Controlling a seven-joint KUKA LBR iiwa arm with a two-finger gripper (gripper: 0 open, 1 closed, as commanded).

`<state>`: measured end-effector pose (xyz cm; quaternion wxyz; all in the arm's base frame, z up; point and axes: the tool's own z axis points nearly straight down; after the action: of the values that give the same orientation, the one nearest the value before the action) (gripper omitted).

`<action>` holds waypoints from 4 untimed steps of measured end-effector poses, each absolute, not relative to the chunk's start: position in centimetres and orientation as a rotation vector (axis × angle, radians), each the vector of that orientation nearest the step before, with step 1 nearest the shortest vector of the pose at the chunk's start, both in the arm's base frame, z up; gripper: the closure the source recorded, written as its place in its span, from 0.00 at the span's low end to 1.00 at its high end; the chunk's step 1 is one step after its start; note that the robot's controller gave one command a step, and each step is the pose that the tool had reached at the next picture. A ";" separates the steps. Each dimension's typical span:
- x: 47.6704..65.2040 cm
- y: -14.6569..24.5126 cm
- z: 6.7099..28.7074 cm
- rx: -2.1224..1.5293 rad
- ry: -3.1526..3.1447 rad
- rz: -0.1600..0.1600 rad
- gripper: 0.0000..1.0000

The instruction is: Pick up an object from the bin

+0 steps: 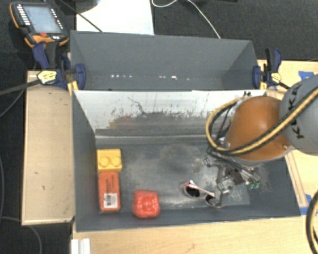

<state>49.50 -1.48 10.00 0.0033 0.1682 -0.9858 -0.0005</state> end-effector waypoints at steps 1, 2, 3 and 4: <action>48.4 0.1 7.2 1.073 -2.970 0.003 0.00; 48.0 -2.6 7.0 0.773 -3.046 -0.003 1.00; 47.9 -3.0 7.0 0.734 -3.055 -0.003 1.00; 47.9 -3.2 7.1 0.720 -3.059 -0.003 1.00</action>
Offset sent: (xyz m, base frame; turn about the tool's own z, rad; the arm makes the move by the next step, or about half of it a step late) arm -0.0168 -0.0173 -0.0300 -0.1223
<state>47.93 -3.20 7.09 -0.0002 0.2290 -0.9734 -0.0009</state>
